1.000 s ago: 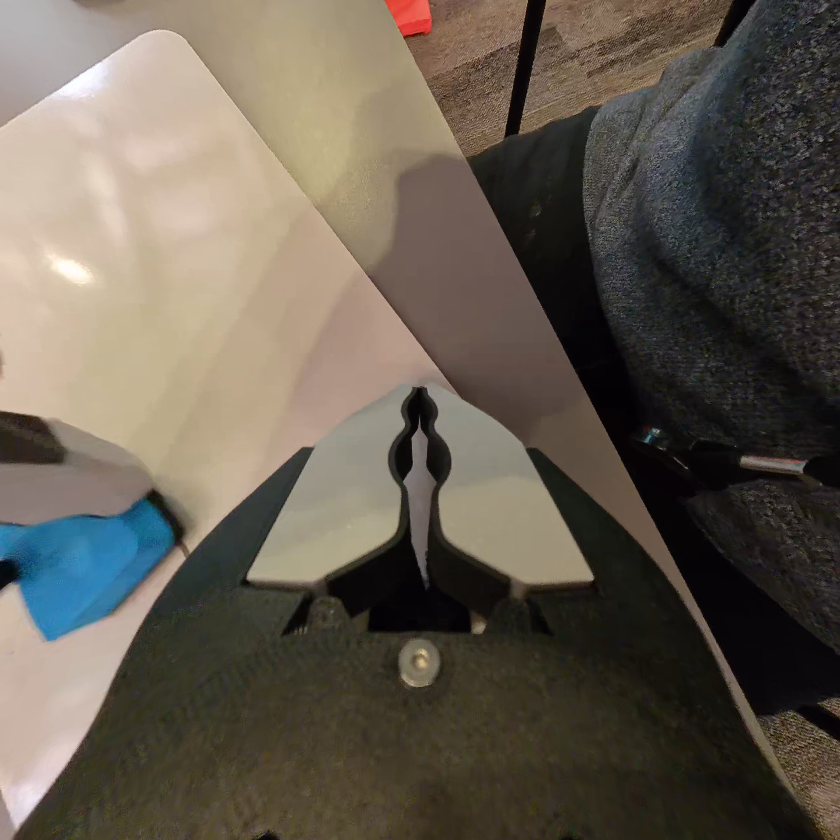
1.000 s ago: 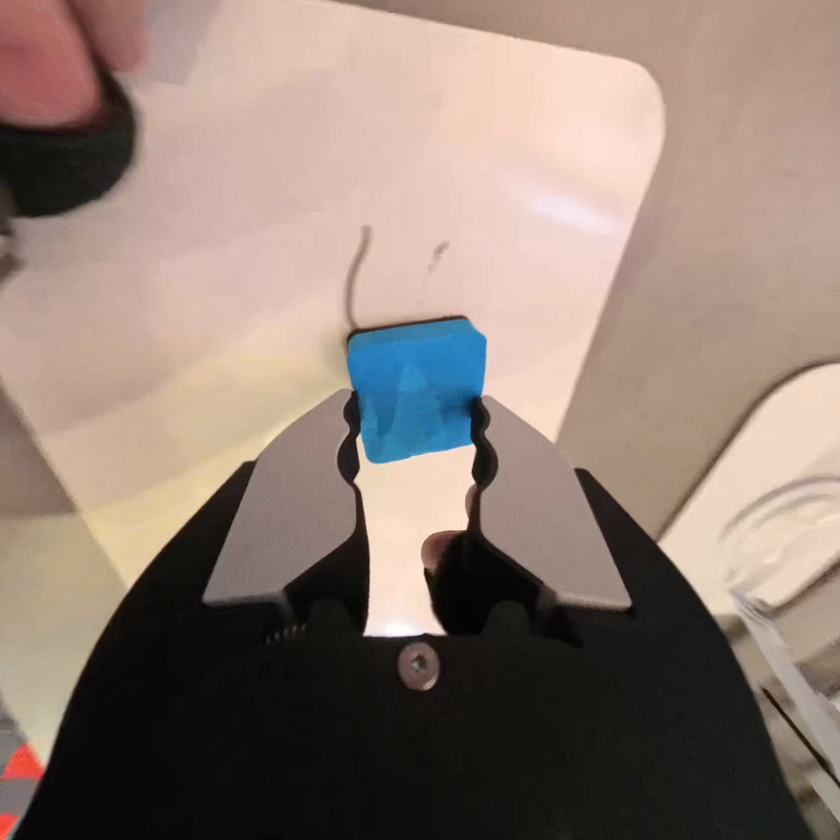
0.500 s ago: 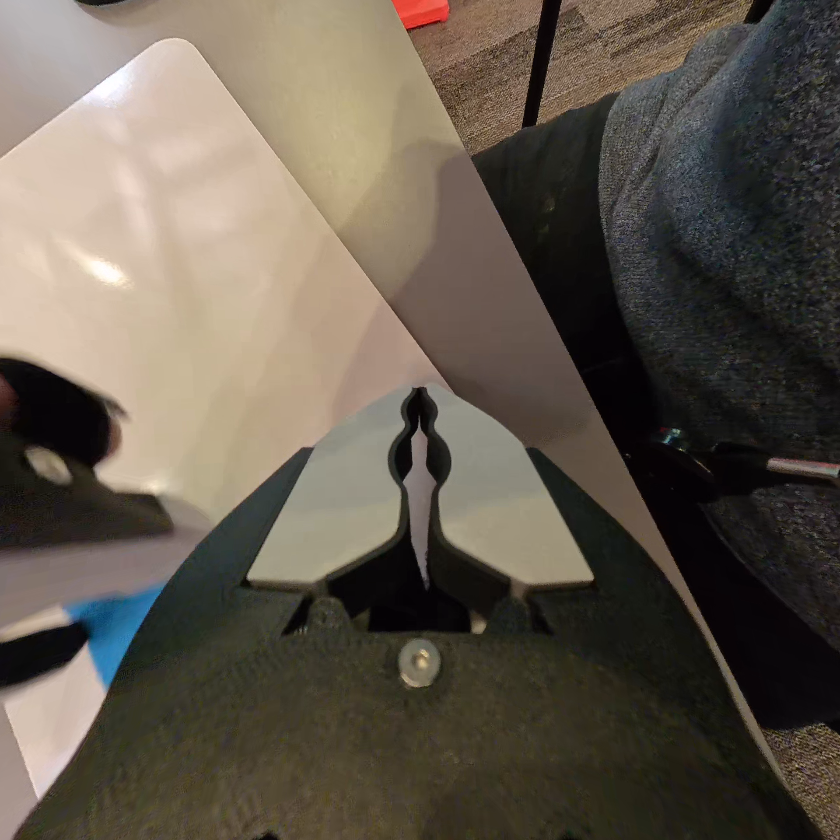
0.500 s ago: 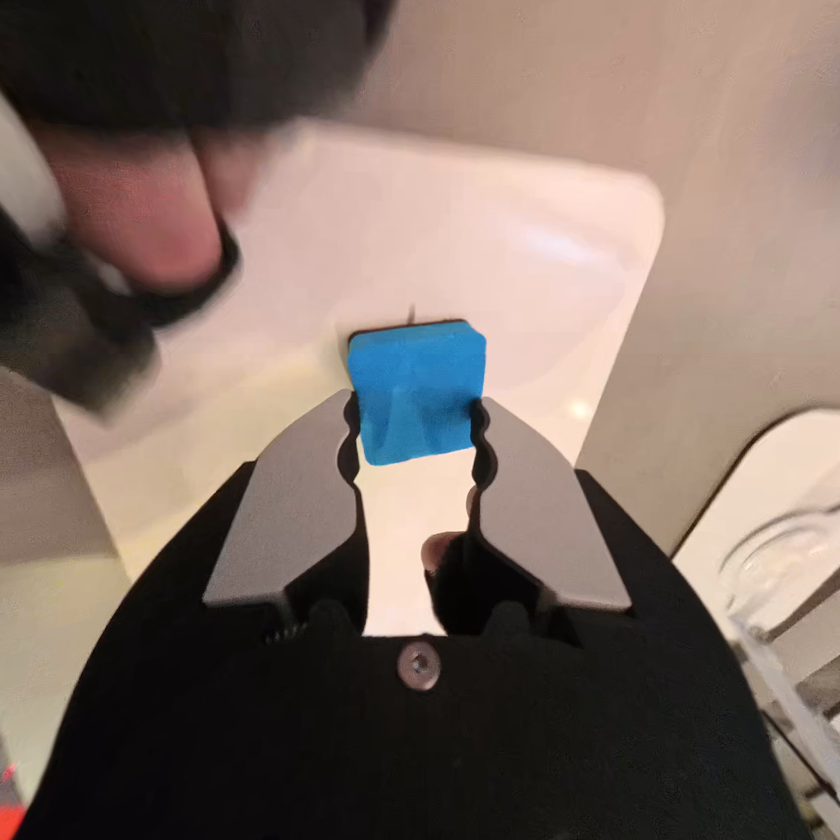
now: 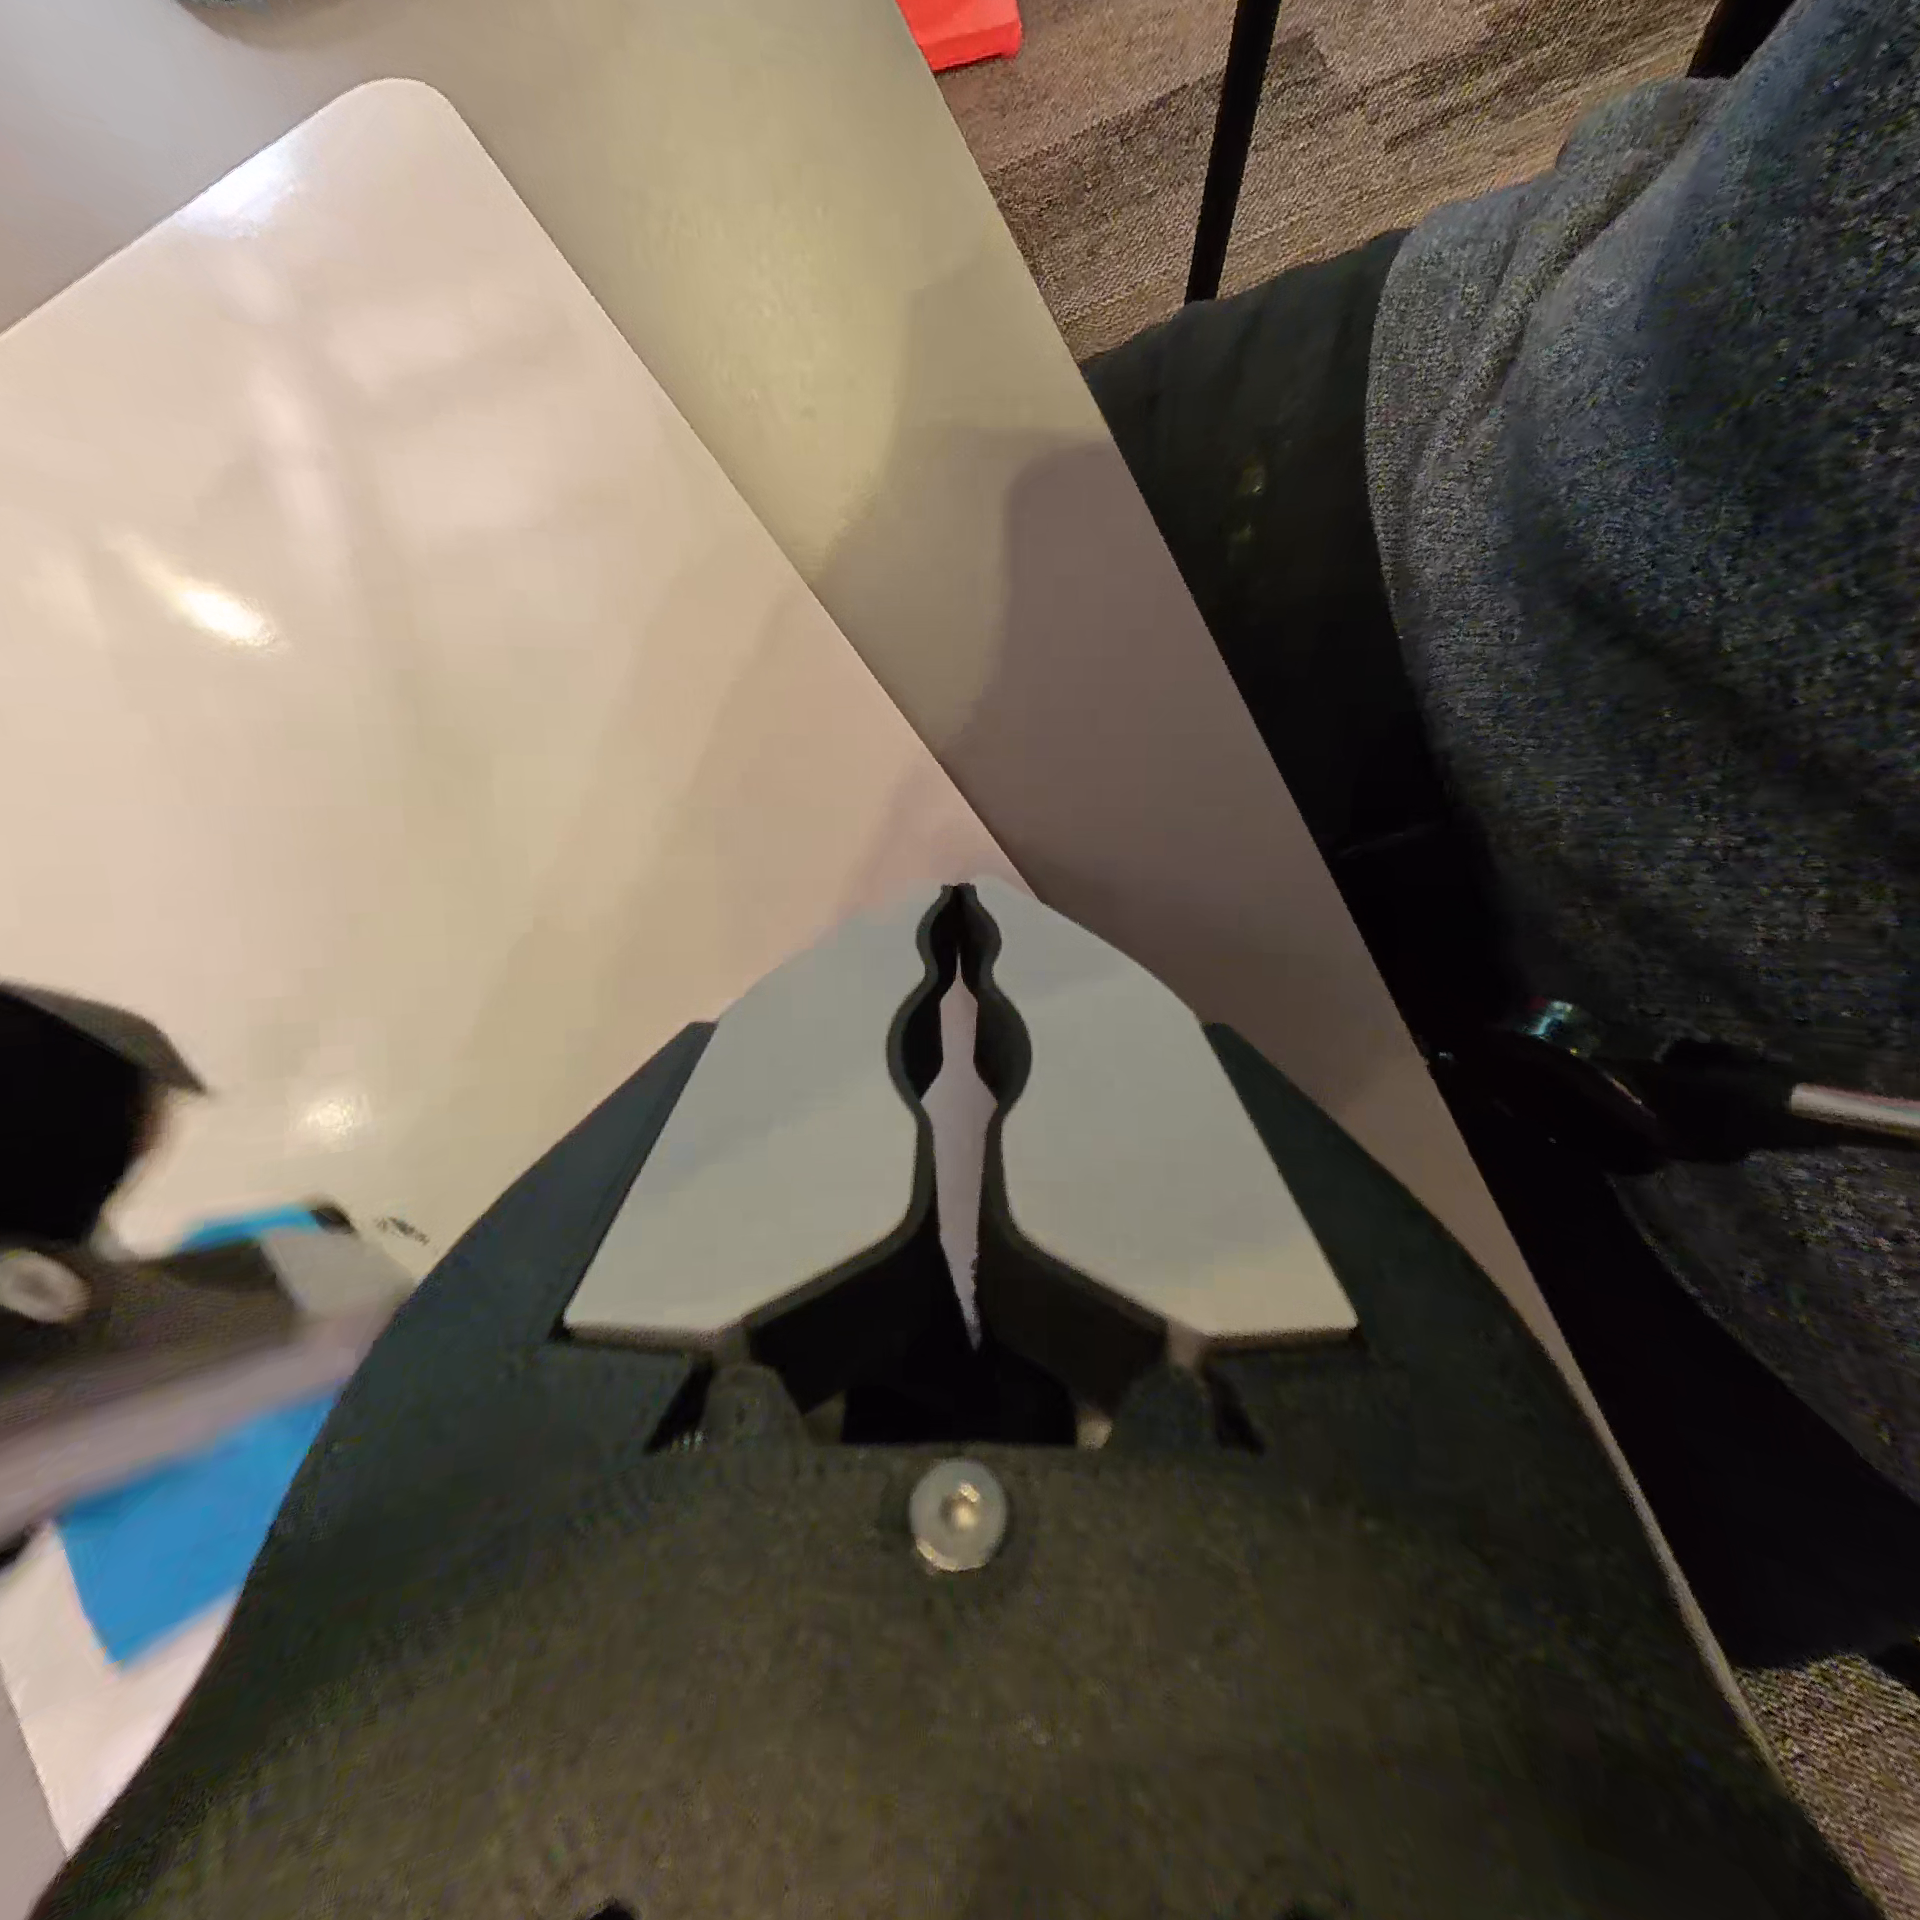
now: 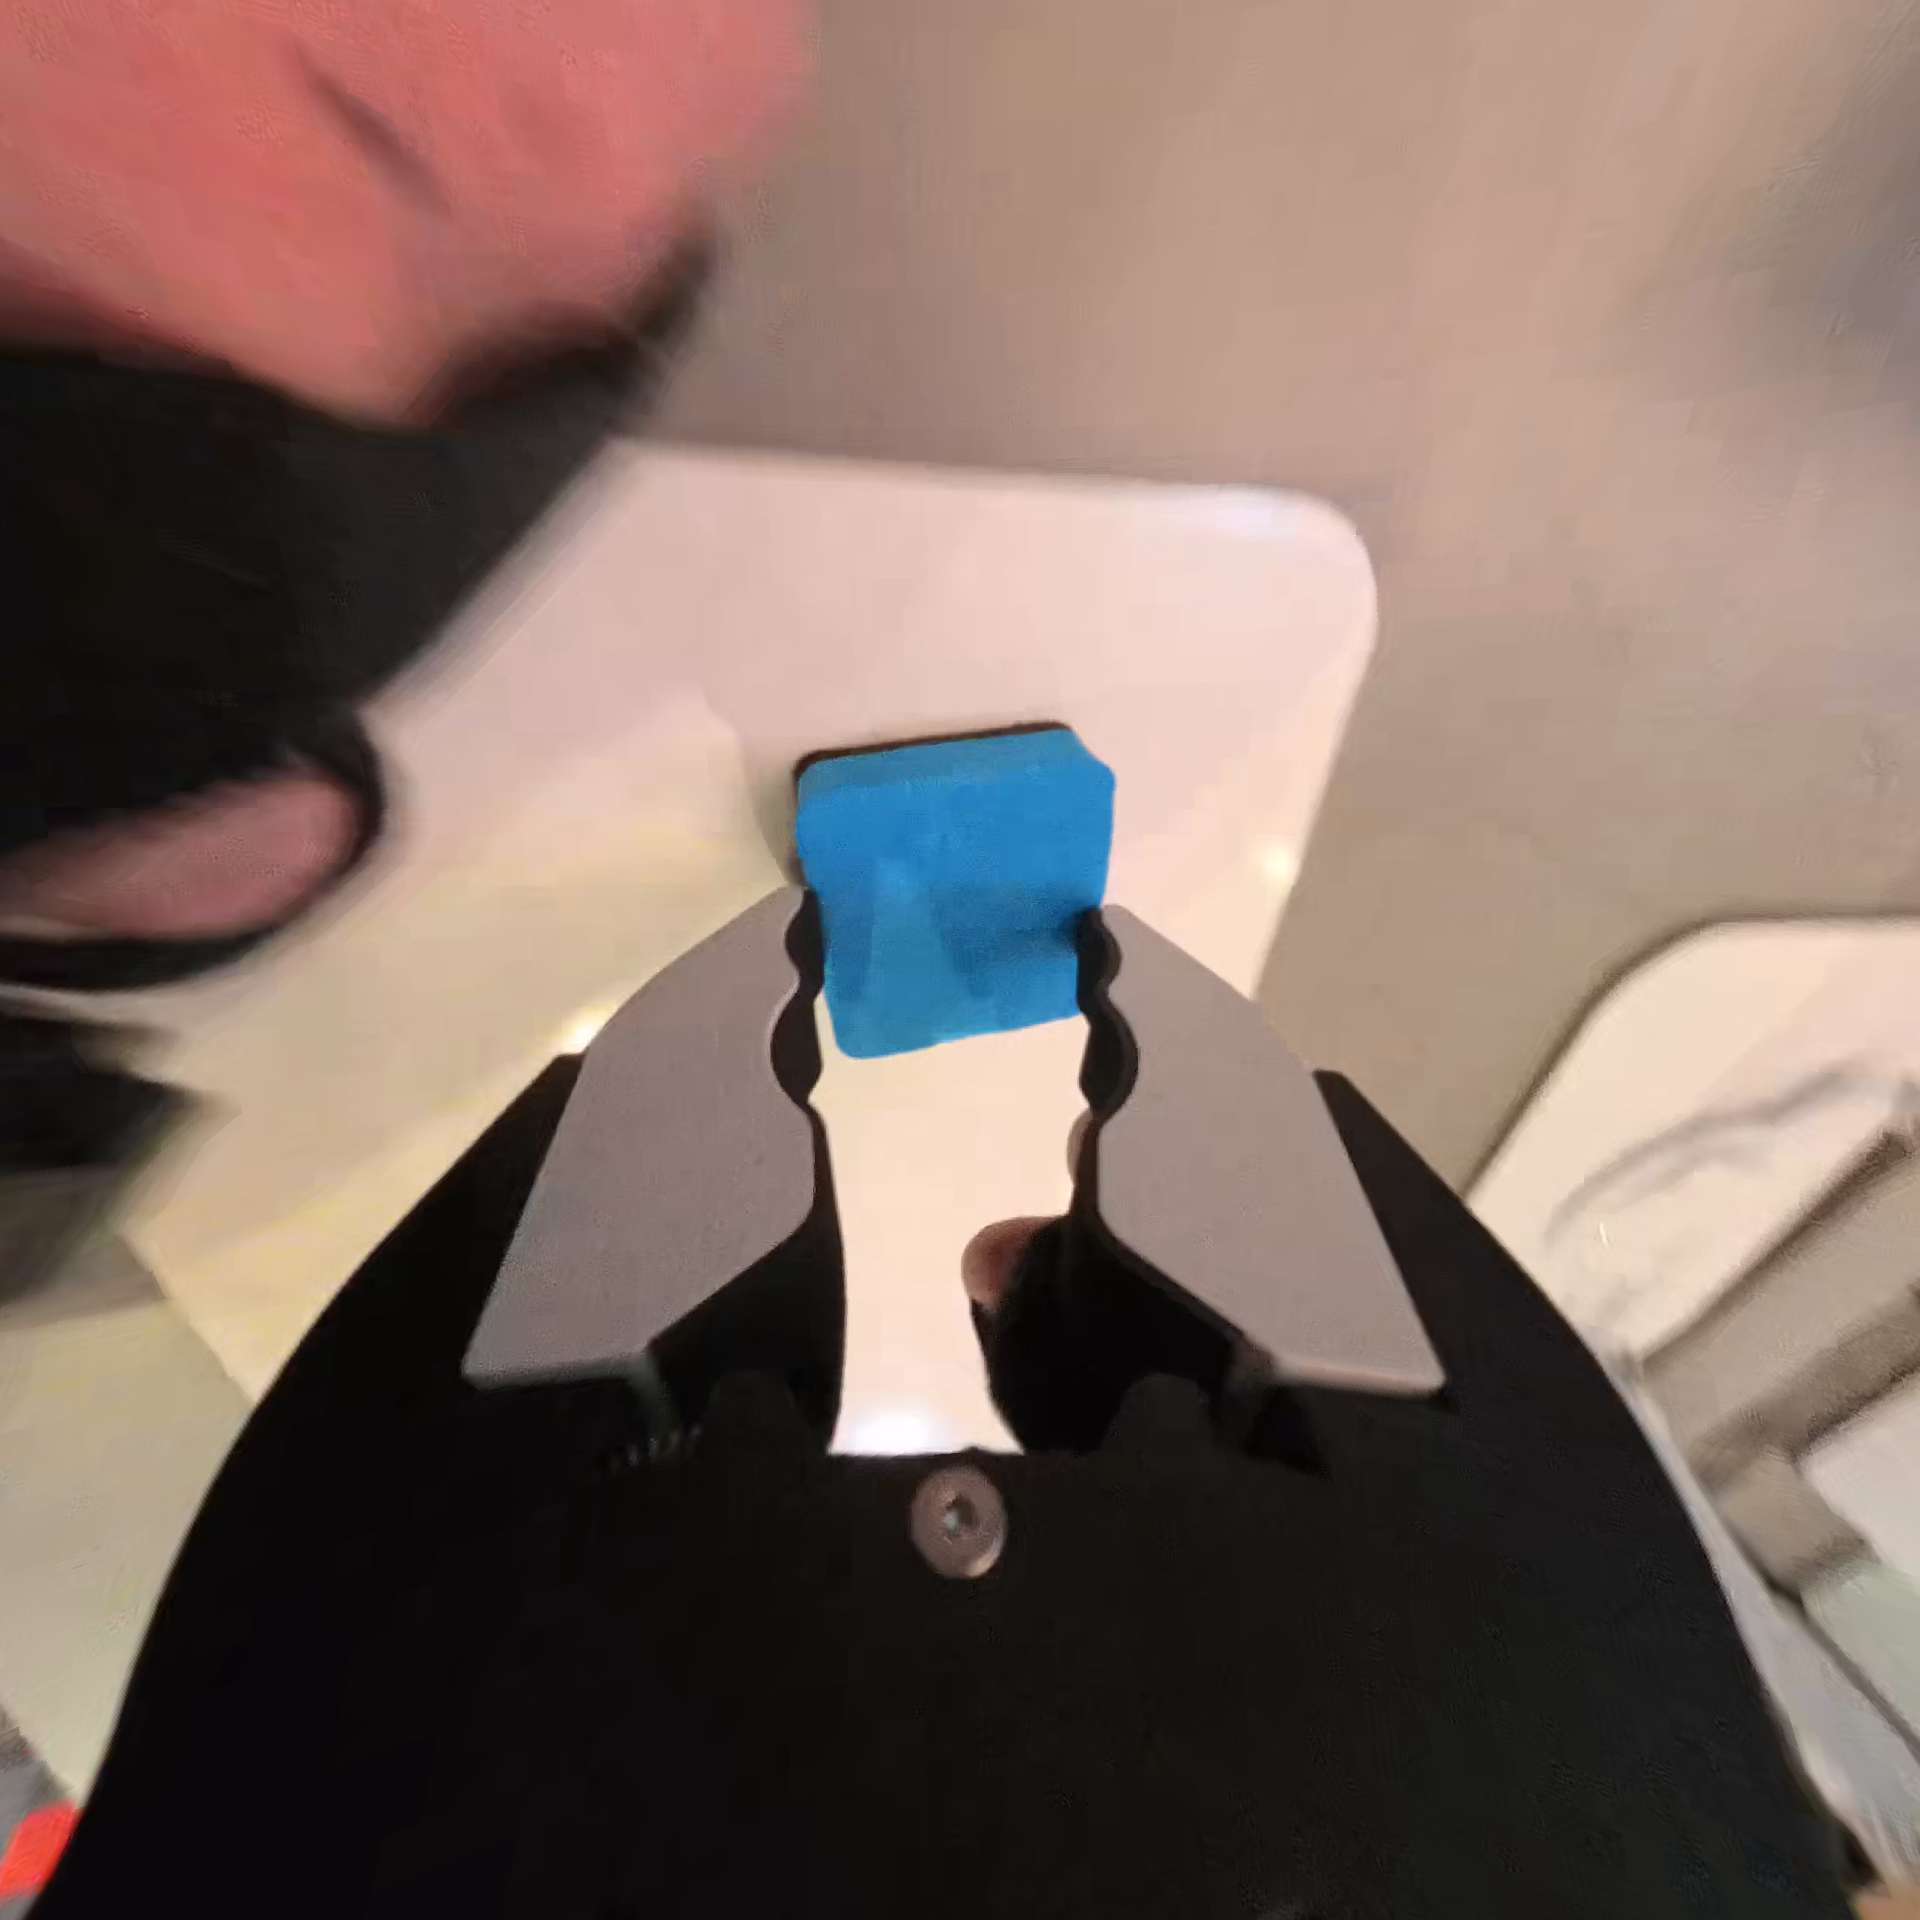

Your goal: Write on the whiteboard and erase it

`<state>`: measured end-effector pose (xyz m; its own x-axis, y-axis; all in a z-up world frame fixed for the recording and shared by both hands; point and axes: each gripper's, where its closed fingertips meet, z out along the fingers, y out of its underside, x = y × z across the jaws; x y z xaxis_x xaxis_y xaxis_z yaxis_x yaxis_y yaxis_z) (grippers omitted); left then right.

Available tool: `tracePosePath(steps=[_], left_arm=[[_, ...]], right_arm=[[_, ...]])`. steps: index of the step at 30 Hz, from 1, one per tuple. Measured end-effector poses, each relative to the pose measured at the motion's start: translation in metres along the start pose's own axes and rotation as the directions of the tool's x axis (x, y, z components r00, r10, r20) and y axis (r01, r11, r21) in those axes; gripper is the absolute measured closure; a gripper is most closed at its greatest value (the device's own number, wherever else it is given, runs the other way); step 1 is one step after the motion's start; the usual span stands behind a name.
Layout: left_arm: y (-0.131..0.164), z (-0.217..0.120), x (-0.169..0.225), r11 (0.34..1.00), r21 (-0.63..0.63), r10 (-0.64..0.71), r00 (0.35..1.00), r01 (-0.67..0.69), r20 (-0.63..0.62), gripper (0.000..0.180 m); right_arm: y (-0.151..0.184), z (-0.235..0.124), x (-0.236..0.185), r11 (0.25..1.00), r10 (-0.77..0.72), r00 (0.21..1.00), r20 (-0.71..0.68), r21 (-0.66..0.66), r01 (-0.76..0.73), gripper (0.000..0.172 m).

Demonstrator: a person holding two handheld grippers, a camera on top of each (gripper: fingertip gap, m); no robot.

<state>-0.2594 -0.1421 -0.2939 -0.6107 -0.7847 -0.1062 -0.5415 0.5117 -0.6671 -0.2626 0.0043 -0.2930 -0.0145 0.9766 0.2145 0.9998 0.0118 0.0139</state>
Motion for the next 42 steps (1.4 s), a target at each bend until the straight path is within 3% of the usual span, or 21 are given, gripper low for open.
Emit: tracePosePath(steps=[2, 5, 6, 8, 10, 12, 16, 19, 20, 22, 24, 26, 28, 30, 32, 34, 35, 37, 40, 42], left_arm=[[0.0, 0.0, 0.0, 1.0, -0.003, 0.007, 1.0, -0.007, 0.009, 0.179], [0.001, 0.001, 0.0, 1.0, -0.006, 0.01, 1.0, -0.01, 0.01, 0.179], [0.001, 0.001, -0.001, 1.0, -0.004, 0.005, 1.0, -0.005, 0.005, 0.179], [0.001, 0.001, -0.001, 1.0, -0.004, 0.004, 1.0, -0.004, 0.009, 0.179], [0.001, 0.001, -0.001, 1.0, -0.01, 0.013, 1.0, -0.013, 0.015, 0.179], [0.001, 0.002, -0.001, 1.0, -0.005, 0.003, 1.0, -0.003, 0.006, 0.179], [0.002, 0.002, -0.001, 1.0, -0.011, 0.011, 1.0, -0.011, 0.017, 0.179], [0.002, 0.003, -0.002, 1.0, -0.007, 0.003, 1.0, -0.003, 0.008, 0.179], [0.002, 0.003, -0.002, 1.0, -0.007, 0.003, 1.0, -0.003, 0.008, 0.179], [0.002, 0.003, -0.002, 1.0, -0.007, 0.006, 1.0, -0.006, 0.014, 0.179], [0.002, 0.003, -0.002, 1.0, -0.011, 0.009, 1.0, -0.009, 0.017, 0.179], [0.002, 0.004, -0.002, 1.0, -0.005, 0.001, 1.0, -0.001, 0.009, 0.179], [0.002, 0.004, -0.003, 1.0, -0.007, 0.005, 1.0, -0.004, 0.014, 0.179], [0.002, 0.004, -0.003, 1.0, -0.008, 0.005, 1.0, -0.005, 0.015, 0.179], [0.002, 0.004, -0.003, 1.0, -0.008, 0.006, 1.0, -0.006, 0.015, 0.179], [0.002, 0.004, -0.003, 1.0, -0.009, 0.008, 1.0, -0.008, 0.02, 0.179], [0.002, 0.004, -0.003, 1.0, -0.011, 0.012, 1.0, -0.012, 0.025, 0.179], [0.002, 0.004, -0.003, 1.0, -0.018, 0.023, 0.999, -0.022, 0.034, 0.179], [0.001, 0.005, -0.003, 1.0, -0.015, 0.021, 0.999, -0.021, 0.033, 0.179], [0.002, 0.005, -0.003, 1.0, -0.016, 0.025, 0.999, -0.024, 0.039, 0.179]], right_arm=[[0.027, 0.0, 0.001, 0.997, 0.038, 0.998, 0.04, -0.07, -0.035, 0.124], [-0.006, -0.002, -0.008, 0.999, -0.016, 0.998, 0.064, 0.033, 0.014, 0.124], [-0.002, 0.001, 0.003, 1.0, 0.002, 1.0, 0.013, -0.009, -0.002, 0.123], [0.026, 0.001, 0.004, 0.995, 0.028, 0.998, 0.057, -0.101, -0.022, 0.124], [0.009, -0.003, -0.011, 0.999, -0.017, 0.993, 0.119, -0.029, 0.021, 0.124], [-0.003, 0.001, 0.002, 1.0, -0.002, 0.999, 0.036, -0.027, 0.003, 0.123], [0.03, -0.006, -0.021, 0.995, 0.019, 0.979, 0.202, -0.097, 0.001, 0.124], [0.001, 0.0, -0.007, 1.0, -0.019, 0.997, 0.073, -0.015, 0.021, 0.124], [-0.012, -0.003, -0.017, 0.997, -0.06, 0.993, 0.104, 0.048, 0.055, 0.124], [0.003, -0.008, -0.03, 0.999, -0.042, 0.978, 0.204, 0.022, 0.039, 0.124], [0.02, 0.0, -0.008, 0.999, 0.009, 0.994, 0.106, -0.052, -0.004, 0.123], [0.001, -0.001, -0.01, 0.998, -0.065, 0.996, 0.067, -0.005, 0.065, 0.124], [0.003, -0.009, -0.035, 0.997, -0.072, 0.974, 0.216, 0.023, 0.069, 0.124], [0.022, -0.001, -0.011, 0.999, -0.004, 0.992, 0.125, -0.04, 0.01, 0.123], [0.006, 0.001, -0.003, 0.999, -0.037, 0.998, 0.059, -0.007, 0.037, 0.124], [-0.013, -0.004, -0.02, 0.991, -0.092, 0.987, 0.129, 0.104, 0.079, 0.124], [-0.003, -0.005, -0.023, 0.996, -0.069, 0.982, 0.175, 0.075, 0.057, 0.124], [0.01, 0.001, -0.002, 1.0, -0.016, 0.994, 0.108, 0.01, 0.015, 0.124], [-0.023, 0.005, 0.012, 0.995, -0.082, 0.996, -0.019, 0.061, 0.083, 0.123], [-0.009, 0.007, 0.023, 1.0, -0.007, 1.0, -0.026, 0.013, 0.008, 0.123]])
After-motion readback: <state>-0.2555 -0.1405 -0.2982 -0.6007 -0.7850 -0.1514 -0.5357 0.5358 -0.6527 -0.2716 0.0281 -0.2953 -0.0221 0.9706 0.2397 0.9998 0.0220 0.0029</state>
